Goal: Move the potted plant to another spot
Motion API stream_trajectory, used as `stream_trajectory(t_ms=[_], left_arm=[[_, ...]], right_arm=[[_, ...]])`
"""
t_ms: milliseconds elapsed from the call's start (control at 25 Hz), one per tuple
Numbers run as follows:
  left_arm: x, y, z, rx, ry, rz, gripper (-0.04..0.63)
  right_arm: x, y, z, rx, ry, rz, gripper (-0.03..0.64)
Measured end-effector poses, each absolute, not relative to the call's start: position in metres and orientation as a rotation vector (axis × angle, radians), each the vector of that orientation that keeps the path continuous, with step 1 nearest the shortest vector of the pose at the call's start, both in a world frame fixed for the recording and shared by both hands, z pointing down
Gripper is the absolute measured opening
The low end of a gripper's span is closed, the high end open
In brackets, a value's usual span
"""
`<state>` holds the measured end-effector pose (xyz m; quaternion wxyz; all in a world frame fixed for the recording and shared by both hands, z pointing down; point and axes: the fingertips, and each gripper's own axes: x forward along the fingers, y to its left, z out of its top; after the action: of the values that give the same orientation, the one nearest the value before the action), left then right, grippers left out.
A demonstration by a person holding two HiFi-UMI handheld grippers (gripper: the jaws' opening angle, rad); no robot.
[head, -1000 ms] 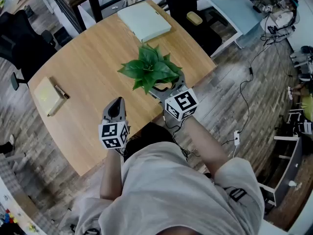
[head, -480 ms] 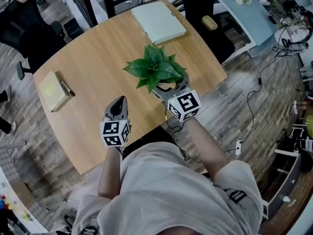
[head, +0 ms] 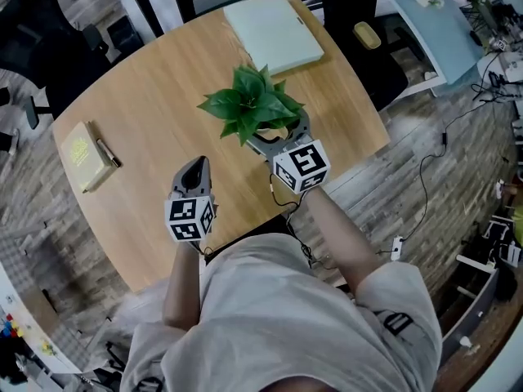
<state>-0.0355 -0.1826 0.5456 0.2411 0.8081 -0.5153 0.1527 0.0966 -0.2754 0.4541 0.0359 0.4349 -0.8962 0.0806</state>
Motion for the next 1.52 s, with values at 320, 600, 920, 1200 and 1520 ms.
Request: stream_trajectory(t_ms=[320,600,920,1200,1520], left_arm=[[-0.033,-0.21,0.566,2.134,-1.433,0.451,0.012],[-0.034,-0.229,0.582,2.081,-1.447,0.463,0.012],[-0.034,-0.239,0.603,2.01,-1.447,0.464,0.012],[-0.028,-0.256,0.618,1.967,-1.473,0.44,0.012],[-0.033,-0.265,0.626,1.954,-1.458,0.449,0.012]], right_arm=[[0.099,-0.325,0.484,1.3,-2.731,0.291,0.498],[0.093,-0.364,0.51,1.285,-2.72,0.356,0.497],[0.084,-0.4,0.535,1.277,-2.707,0.404,0.499],[0.078,-0.427,0.557,1.309,-2.683,0.467,0.499],[0.056,-0.452,0.581,1.289,-2.639,0.465,0.499]])
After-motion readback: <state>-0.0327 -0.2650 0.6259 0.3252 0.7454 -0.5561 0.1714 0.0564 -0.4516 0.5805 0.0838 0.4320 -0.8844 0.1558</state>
